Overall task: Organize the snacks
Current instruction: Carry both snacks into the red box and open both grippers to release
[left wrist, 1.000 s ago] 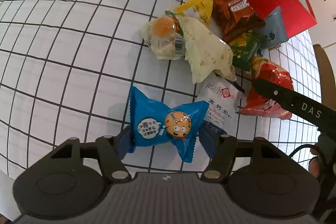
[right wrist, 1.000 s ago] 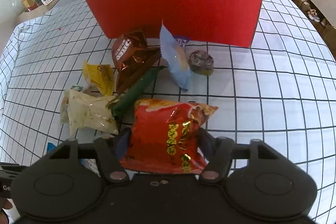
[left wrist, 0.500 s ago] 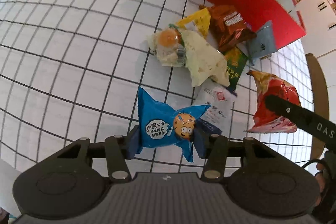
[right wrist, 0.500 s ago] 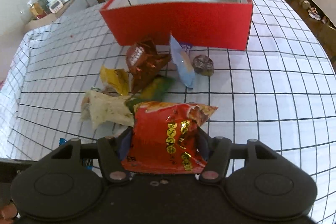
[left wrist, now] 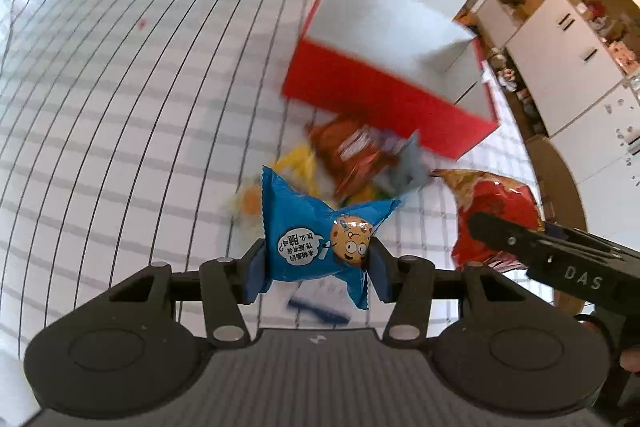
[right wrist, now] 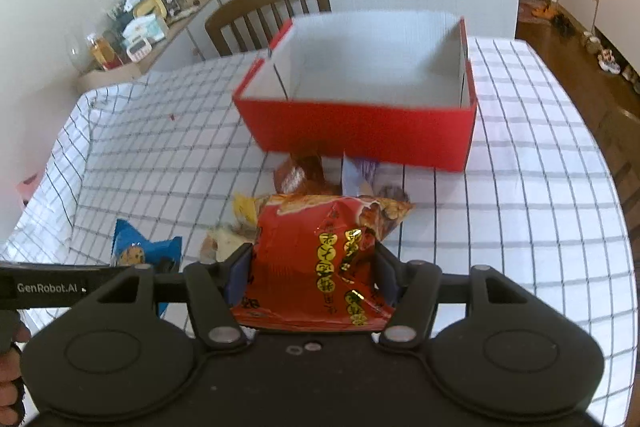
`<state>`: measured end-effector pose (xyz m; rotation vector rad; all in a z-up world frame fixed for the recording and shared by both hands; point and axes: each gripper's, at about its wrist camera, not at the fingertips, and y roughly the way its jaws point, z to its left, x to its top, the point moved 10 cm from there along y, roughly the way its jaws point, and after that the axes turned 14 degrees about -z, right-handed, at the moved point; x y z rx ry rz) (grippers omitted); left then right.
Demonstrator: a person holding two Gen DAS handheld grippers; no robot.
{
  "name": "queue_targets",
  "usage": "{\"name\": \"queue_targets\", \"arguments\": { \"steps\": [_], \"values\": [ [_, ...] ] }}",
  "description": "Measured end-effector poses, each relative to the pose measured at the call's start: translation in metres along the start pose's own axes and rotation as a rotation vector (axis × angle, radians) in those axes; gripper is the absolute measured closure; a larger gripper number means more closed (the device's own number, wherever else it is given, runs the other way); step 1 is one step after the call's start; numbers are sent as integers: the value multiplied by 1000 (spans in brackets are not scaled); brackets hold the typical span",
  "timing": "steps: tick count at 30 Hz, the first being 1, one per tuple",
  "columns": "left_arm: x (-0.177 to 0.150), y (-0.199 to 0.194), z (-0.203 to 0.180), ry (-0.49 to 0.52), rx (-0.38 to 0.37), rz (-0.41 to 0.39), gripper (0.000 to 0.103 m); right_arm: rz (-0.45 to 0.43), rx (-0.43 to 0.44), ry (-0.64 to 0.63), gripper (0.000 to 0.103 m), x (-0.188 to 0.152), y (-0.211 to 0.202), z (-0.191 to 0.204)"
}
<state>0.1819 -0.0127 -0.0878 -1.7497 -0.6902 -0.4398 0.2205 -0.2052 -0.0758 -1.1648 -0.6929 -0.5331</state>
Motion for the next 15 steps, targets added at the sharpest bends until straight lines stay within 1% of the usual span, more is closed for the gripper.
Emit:
{"name": "queue_targets", "arguments": {
  "steps": [7,10,15],
  "values": [
    [62,7,-34,74,7,-74,52,-72,-10,-22,41,53,5,-7],
    [91,19,-48,102,16,-90,52,-95,-23,-24,41,76,13,-15],
    [127,44,-69,153,45,-106,52,-107,-50,-29,41,105,37,-31]
  ]
}}
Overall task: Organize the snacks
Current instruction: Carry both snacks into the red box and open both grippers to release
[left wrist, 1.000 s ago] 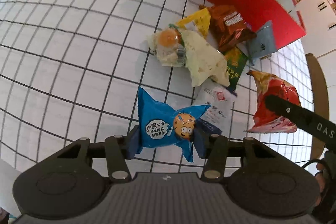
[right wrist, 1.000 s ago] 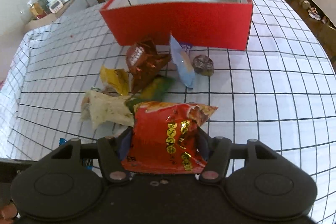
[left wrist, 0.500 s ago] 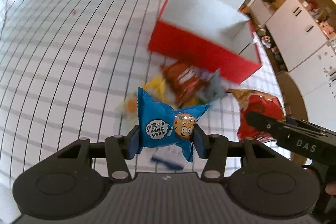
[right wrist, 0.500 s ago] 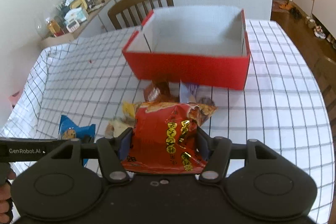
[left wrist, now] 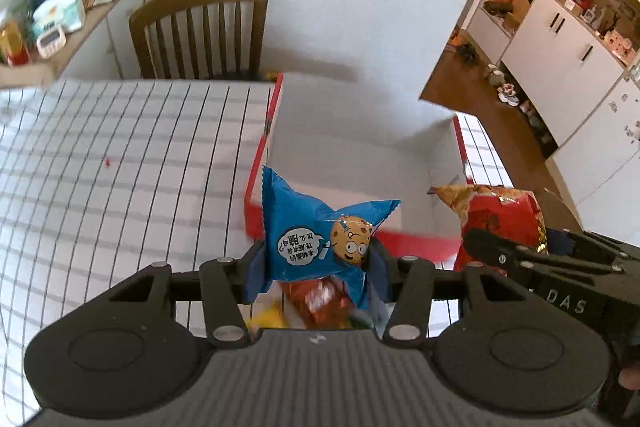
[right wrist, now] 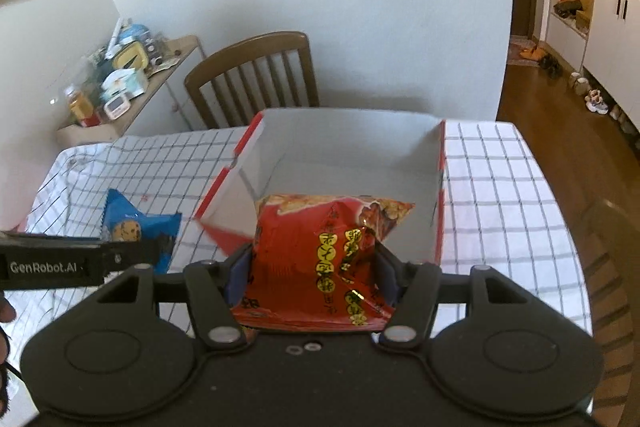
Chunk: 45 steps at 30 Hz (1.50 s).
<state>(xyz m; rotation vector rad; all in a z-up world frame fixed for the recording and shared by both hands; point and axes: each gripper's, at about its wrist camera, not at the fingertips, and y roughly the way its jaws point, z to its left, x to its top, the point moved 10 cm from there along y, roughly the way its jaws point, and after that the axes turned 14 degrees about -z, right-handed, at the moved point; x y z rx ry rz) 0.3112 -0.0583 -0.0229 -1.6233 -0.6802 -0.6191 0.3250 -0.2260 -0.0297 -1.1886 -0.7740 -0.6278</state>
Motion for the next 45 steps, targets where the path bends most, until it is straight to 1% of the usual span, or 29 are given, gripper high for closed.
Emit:
{"name": "queue_targets", "arguments": {
  "steps": [3,7,11,15,21,24,29,35,37,39,42,45],
  "values": [
    [19,17,-10,41,17,-12,52,7,-11,-2,41,10,18,-8],
    [41,47,-25,68,18,5,52,17,-24,-10,41,21,42,-18],
    [49,78,-31,102,44,17,52,43,-29,-8,41,21,69,-27],
    [47,117,-29,113,74,63,52,90,-30,9,41,13,98,-35],
    [25,164,-19,139,116,150,52,172,-38,-26,41,-9,131,-37],
    [10,181,-18,154,122,193,52,202,-33,-41,41,-20,142,-36],
    [-7,197,-17,177,137,230,51,234,-22,-68,41,-34,152,-33],
    [-19,206,-19,183,126,265,49,263,-21,-98,39,-43,158,-36],
    [-20,206,-21,187,134,263,49,258,-30,-103,35,-42,159,-37],
    [-19,204,-21,176,133,259,48,251,-45,-114,26,-40,158,-37],
    [-12,196,-21,174,129,242,40,230,-43,-123,23,-35,152,-36],
    [-5,185,-23,173,117,219,40,214,-37,-112,22,-29,143,-35]
  ]
}}
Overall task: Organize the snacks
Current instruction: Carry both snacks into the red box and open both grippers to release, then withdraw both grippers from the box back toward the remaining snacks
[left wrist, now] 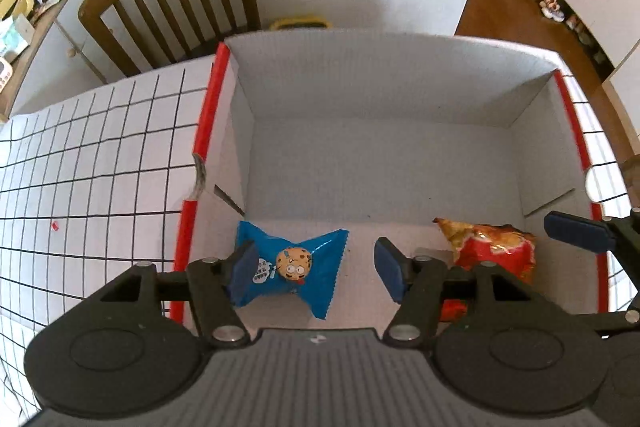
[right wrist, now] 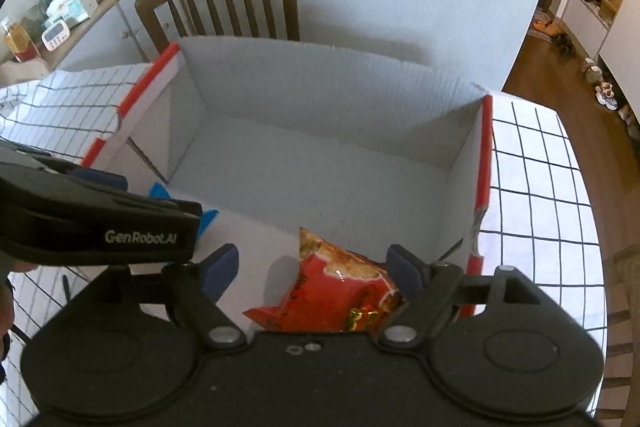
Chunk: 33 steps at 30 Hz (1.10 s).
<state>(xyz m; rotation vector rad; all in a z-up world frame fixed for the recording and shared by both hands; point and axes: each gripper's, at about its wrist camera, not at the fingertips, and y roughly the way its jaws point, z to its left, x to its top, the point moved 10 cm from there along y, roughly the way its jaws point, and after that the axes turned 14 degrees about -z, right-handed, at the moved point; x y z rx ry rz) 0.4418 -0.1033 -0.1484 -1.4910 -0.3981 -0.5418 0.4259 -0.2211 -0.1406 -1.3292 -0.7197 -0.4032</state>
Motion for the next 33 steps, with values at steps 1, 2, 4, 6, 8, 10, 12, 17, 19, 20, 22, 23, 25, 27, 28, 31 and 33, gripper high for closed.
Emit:
{"name": "queue_targets", "arguments": {
  "steps": [1,2,4,6,8,10,12,17,19,20,22,23,25,27,28,31,33],
  "values": [
    [1,-5,1,-1,-3,-7,40,-7,4,2,21,2,-4,0],
    [2,-12,2,-1,-7,-18,40,-15,5,7,20,3,-9,0],
    [5,-24,2,1,-16,-42,40,-34,16,22,20,6,-18,-1],
    [9,-35,5,0,-24,-61,40,-53,24,30,18,9,-30,-2],
    [10,-49,5,-2,-31,-82,40,-71,29,37,17,12,-41,-2],
    [12,-63,6,-5,-40,-102,40,-88,33,43,17,15,-52,0],
    [12,-75,6,-10,-46,-121,40,-107,39,48,16,18,-62,2],
    [10,-111,7,-11,-68,-175,40,-156,57,52,14,24,-89,16],
    [7,-122,9,-12,-76,-191,40,-172,67,54,13,23,-101,19],
    [5,-129,10,-17,-78,-199,40,-180,69,54,13,23,-107,20],
    [1,-140,12,-24,-90,-213,40,-195,75,57,12,22,-117,23],
    [-2,-145,13,-26,-93,-220,40,-202,78,60,12,21,-122,25],
    [-8,-155,16,-25,-98,-233,40,-217,82,61,10,19,-132,28],
    [-16,-163,19,-29,-100,-244,40,-231,83,63,8,16,-142,31],
    [-19,-168,21,-31,-104,-250,40,-236,82,64,8,14,-146,33],
    [-31,-180,23,-35,-115,-265,40,-243,97,67,8,7,-158,39],
    [-42,-188,26,-38,-120,-273,37,-252,107,59,7,2,-166,45]
  ]
}}
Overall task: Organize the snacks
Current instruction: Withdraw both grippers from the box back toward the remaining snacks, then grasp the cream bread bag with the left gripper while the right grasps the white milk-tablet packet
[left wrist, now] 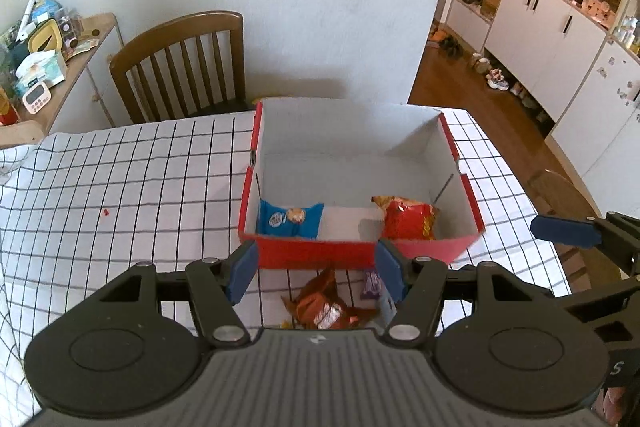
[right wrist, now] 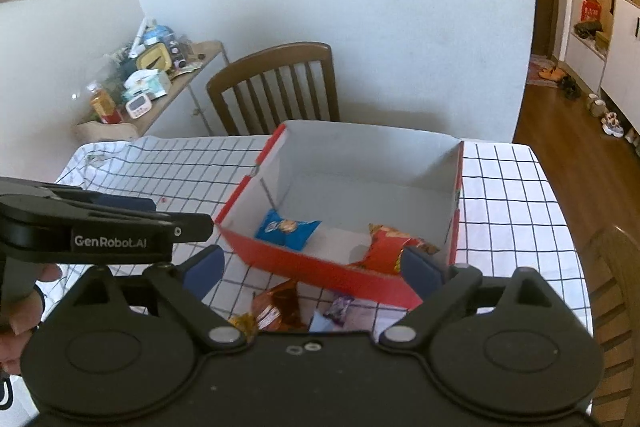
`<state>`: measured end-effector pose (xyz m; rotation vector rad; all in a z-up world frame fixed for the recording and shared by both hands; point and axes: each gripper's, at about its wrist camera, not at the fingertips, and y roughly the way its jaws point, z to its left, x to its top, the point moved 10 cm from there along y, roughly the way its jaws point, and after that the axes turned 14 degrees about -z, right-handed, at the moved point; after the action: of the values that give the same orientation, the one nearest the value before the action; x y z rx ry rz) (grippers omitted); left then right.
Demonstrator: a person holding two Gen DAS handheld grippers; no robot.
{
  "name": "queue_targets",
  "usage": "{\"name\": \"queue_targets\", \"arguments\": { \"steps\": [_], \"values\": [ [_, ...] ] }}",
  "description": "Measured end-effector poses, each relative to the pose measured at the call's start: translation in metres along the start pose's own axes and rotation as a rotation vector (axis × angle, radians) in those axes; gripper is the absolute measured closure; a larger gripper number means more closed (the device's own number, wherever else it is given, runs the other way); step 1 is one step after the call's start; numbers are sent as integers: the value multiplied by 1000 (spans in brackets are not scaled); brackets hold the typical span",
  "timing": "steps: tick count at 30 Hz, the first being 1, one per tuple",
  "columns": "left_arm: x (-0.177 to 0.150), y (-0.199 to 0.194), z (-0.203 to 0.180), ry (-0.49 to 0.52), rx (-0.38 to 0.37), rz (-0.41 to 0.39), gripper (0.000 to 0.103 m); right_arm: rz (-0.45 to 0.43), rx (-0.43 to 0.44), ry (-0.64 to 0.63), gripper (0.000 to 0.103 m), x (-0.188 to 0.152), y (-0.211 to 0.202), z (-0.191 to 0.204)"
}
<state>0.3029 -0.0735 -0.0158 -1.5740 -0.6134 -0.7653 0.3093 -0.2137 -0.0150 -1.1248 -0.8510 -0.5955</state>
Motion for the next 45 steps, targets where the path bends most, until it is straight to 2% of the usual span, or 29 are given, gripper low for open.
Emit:
{"name": "queue_targets", "arguments": {
  "steps": [5,10,14,18,22,27,33,45],
  "values": [
    [-19,-22,6,-2,-1,-21,34,-17,29,-2,3,-14,-20,17],
    [-42,-36,16,-20,12,-27,22,-21,62,-18,2,-34,-34,35],
    [-64,-44,27,-60,14,-23,18,-7,86,-27,1,-53,-42,47],
    [-87,-43,39,-108,19,3,15,13,104,-37,1,-76,-45,57],
    [-118,-32,46,-124,26,61,14,54,123,-26,1,-105,-42,63],
    [-147,-17,41,-44,-3,74,14,105,108,-41,2,-140,-28,66],
    [-160,-2,36,102,-20,56,14,177,60,-47,4,-183,-4,68],
    [-172,15,51,150,-9,73,14,251,-74,-53,13,-225,46,78]
  ]
}}
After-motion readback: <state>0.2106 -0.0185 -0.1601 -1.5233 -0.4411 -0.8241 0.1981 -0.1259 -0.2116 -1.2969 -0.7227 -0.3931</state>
